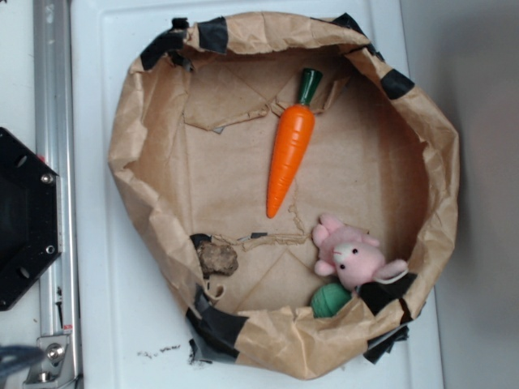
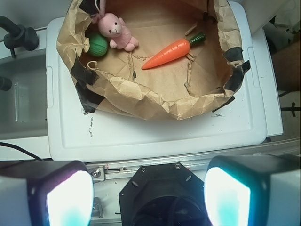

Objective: Grab the carrot.

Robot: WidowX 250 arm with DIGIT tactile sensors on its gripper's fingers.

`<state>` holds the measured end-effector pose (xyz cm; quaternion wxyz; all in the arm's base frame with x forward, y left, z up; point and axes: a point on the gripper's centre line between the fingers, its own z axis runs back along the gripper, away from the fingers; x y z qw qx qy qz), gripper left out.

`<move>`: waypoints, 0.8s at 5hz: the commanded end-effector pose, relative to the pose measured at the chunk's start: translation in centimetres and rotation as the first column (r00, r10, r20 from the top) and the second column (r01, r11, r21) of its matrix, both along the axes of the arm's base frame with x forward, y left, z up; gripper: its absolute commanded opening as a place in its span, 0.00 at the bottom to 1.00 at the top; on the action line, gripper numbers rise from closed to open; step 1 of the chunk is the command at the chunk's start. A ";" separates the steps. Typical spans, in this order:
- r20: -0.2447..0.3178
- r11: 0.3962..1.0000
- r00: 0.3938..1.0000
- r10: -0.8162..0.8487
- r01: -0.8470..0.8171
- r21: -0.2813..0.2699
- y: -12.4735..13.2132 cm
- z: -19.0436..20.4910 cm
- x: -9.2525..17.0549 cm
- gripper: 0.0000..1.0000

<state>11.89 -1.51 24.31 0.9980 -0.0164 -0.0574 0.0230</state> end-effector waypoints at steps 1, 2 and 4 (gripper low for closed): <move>0.000 1.000 1.000 0.000 0.000 0.000 0.0 0.0 0.0 1.00; 0.129 0.968 0.966 0.223 -0.235 0.092 1.0 -3.4 5.0 1.00; 0.257 0.836 0.808 0.530 -0.549 0.003 0.9 -8.3 10.8 1.00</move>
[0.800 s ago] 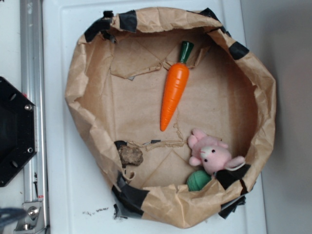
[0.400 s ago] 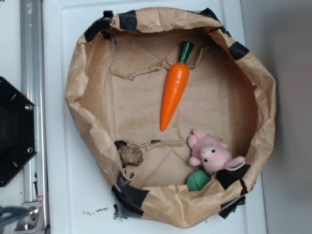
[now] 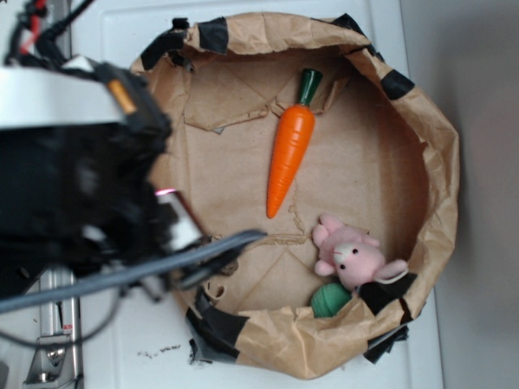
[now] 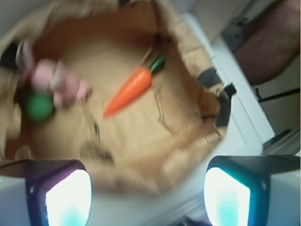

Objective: Grab the carrot.

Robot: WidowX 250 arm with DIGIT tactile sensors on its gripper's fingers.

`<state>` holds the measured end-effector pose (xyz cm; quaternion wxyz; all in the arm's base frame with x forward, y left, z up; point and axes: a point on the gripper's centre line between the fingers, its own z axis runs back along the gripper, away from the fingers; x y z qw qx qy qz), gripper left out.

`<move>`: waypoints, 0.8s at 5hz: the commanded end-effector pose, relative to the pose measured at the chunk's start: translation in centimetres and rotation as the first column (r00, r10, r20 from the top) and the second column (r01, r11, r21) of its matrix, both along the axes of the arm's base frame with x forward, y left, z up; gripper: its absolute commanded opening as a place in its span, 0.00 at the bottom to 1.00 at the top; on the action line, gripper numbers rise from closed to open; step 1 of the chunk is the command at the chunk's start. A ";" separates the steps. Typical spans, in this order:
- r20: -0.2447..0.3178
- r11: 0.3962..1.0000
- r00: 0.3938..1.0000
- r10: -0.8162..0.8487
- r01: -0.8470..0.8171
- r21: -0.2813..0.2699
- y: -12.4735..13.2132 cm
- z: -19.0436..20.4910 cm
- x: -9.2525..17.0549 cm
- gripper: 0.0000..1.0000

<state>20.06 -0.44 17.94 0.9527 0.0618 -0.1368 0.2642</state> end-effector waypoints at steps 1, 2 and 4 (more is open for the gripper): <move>0.110 0.997 0.992 0.069 -0.065 -0.036 -0.2 -2.0 2.7 1.00; 0.110 0.997 0.992 0.069 -0.065 -0.036 -0.2 -2.0 2.7 1.00; 0.132 0.982 0.974 0.185 -0.188 0.009 3.1 -6.9 4.3 1.00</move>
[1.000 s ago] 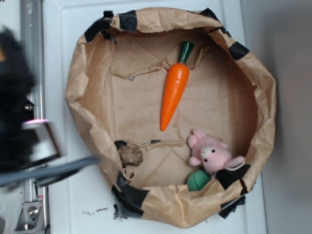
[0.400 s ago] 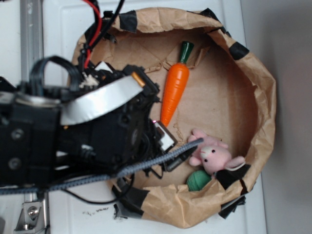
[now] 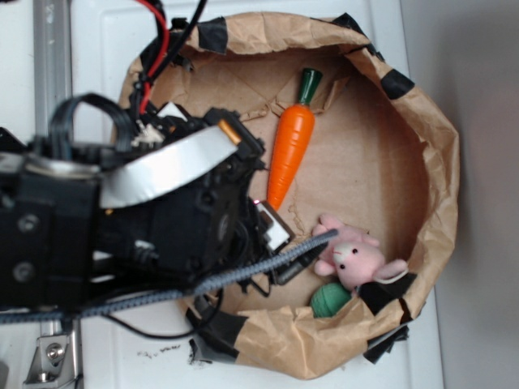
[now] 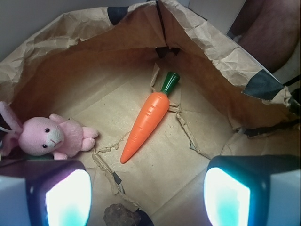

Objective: Grab the carrot.

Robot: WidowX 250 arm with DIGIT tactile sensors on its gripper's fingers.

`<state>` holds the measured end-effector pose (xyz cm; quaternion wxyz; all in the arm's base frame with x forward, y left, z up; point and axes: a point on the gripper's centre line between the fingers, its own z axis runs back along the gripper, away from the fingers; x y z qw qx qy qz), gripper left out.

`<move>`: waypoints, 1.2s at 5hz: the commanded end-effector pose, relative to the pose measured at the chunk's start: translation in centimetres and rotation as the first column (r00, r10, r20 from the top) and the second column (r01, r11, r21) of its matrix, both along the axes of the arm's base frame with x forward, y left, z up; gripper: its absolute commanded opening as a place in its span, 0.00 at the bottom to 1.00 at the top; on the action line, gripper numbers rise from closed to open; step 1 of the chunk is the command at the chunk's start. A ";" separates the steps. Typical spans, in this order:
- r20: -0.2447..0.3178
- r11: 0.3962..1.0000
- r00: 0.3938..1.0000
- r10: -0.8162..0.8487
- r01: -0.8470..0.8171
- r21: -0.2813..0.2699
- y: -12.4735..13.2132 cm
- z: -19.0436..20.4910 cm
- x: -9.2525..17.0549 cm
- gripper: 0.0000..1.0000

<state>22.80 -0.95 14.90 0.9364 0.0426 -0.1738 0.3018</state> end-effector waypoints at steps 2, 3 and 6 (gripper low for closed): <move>0.023 0.980 0.980 0.196 -0.196 0.034 4.3 -8.5 3.9 1.00; 0.006 0.975 0.975 0.223 -0.224 0.010 5.9 -9.7 4.4 1.00; 0.017 0.988 0.988 0.154 -0.154 0.010 5.9 -12.1 6.5 0.00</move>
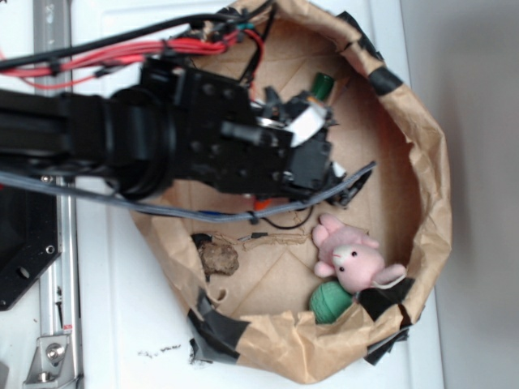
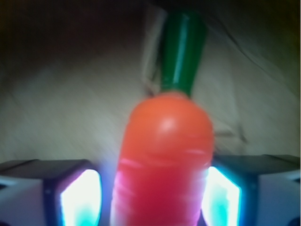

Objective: Grab the carrot.

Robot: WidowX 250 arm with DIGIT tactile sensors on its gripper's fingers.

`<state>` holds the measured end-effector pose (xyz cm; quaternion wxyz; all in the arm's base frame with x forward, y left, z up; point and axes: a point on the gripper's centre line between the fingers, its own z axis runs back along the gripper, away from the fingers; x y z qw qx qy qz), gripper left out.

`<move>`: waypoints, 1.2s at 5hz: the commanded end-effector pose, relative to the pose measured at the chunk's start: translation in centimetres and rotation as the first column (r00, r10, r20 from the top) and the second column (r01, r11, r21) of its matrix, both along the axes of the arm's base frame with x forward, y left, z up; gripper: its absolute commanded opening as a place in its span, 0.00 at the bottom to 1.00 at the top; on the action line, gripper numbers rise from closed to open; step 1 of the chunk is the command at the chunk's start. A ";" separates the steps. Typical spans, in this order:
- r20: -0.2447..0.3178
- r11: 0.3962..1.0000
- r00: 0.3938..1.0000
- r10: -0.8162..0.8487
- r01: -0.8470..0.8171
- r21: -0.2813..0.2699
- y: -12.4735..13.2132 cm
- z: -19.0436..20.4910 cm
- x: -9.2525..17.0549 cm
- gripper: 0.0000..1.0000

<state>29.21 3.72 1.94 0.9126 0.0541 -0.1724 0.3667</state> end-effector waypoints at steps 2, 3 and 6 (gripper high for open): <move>0.071 0.993 0.991 -0.110 0.113 -0.042 0.0 9.4 1.0 0.00; 0.044 0.976 0.983 -0.181 0.185 -0.117 -0.5 14.3 -0.4 0.00; -0.049 0.899 0.901 -0.432 0.426 -0.097 -2.8 17.3 -2.4 0.00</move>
